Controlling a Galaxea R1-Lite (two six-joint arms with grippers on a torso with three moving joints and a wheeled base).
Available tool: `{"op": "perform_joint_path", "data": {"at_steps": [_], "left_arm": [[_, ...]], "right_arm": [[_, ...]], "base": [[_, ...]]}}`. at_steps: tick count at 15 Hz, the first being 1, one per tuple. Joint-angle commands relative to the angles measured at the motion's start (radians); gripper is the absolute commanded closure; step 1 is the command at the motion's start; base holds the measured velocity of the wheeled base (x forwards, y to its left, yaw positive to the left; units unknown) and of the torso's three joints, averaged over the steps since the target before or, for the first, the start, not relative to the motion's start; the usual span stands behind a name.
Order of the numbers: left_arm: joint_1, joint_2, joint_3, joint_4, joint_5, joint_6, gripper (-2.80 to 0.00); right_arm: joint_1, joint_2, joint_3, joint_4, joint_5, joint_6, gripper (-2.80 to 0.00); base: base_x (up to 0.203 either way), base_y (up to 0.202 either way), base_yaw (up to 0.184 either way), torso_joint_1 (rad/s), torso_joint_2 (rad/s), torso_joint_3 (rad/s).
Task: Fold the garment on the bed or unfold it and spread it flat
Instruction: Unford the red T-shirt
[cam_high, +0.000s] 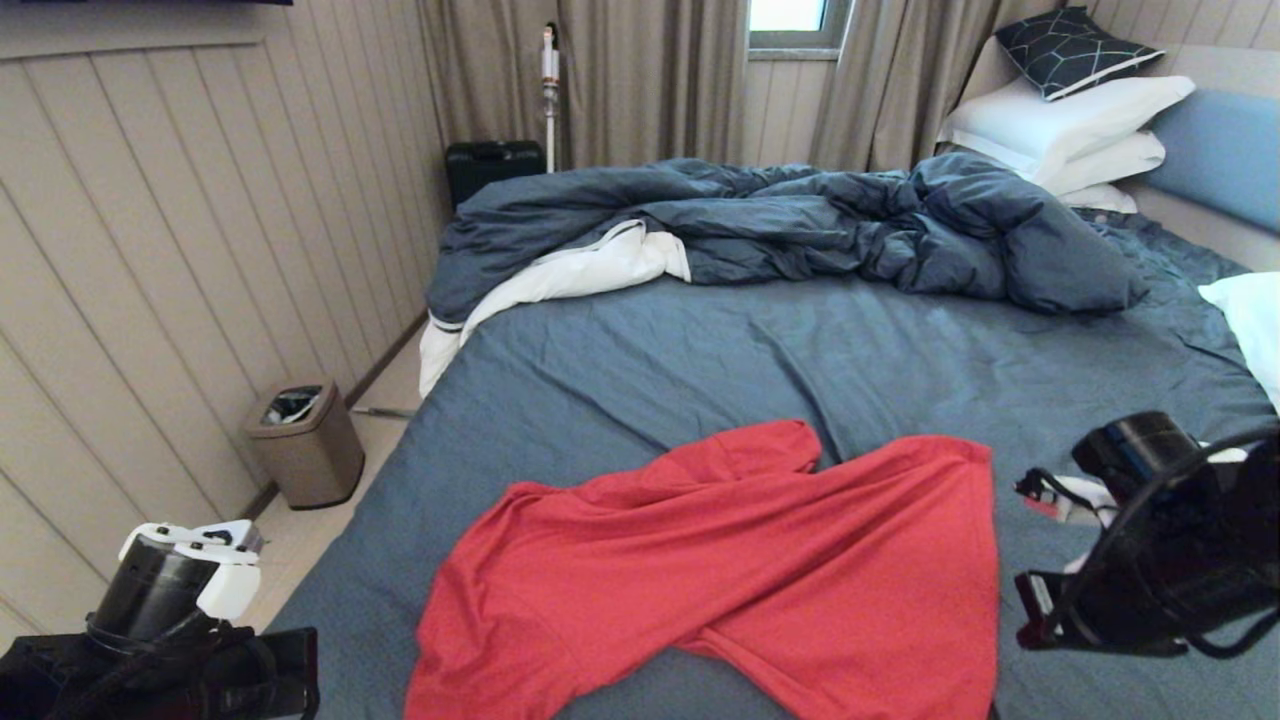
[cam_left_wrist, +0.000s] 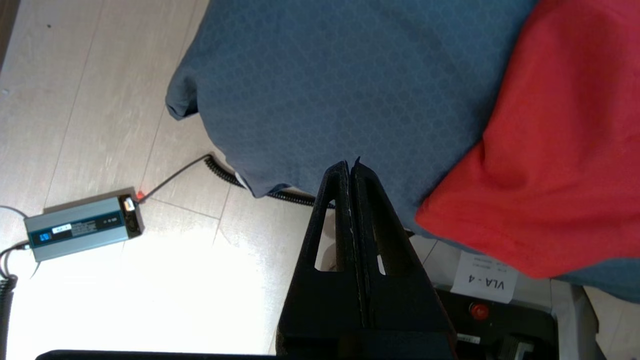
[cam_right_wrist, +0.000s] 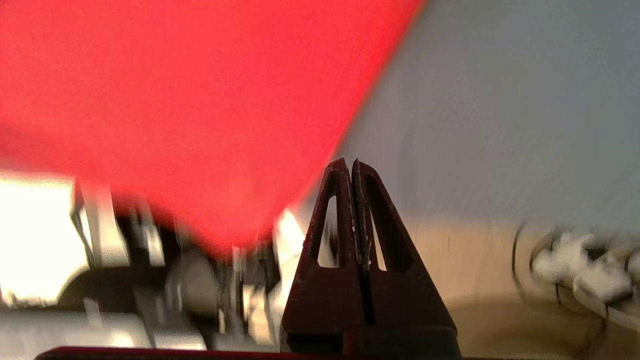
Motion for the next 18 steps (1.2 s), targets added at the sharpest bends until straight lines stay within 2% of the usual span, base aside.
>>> {"op": "perform_joint_path", "data": {"at_steps": [1,4,6,7,10,15,18], "left_arm": [[0.0,0.007,0.001,-0.002,0.002,-0.003,0.0],[0.0,0.019,0.0,-0.005,0.002,-0.005,0.0],[0.0,0.033,0.007,-0.024,0.002,-0.005,0.0],[-0.004,0.036,0.013,-0.033,0.002,-0.006,0.0],[-0.014,0.064,0.016,-0.05,0.004,-0.008,0.0],[-0.012,0.066,0.028,-0.098,0.009,-0.008,0.0],[-0.012,0.079,0.035,-0.102,0.005,-0.009,0.0]], "right_arm": [[0.056,-0.101,0.105,0.003,0.006,0.004,0.0],[0.139,-0.129,0.183,-0.028,0.009,0.006,0.0],[0.199,-0.121,0.245,-0.105,0.005,0.008,0.0],[0.226,-0.11,0.277,-0.151,0.003,0.007,-2.8],[0.262,-0.028,0.325,-0.264,-0.05,0.009,-2.8],[0.341,0.025,0.282,-0.285,-0.07,0.036,-2.8],[0.394,0.09,0.219,-0.317,-0.143,0.057,-2.8]], "base": [[0.0,0.0,0.0,0.0,0.0,0.0],[0.0,0.0,0.0,0.0,0.0,0.0],[0.0,0.0,0.0,0.0,0.0,0.0],[0.0,0.0,0.0,0.0,0.0,0.0],[0.0,0.0,0.0,0.0,0.0,0.0],[0.0,0.0,0.0,0.0,0.0,0.0],[0.0,0.0,0.0,0.0,0.0,0.0]]}}
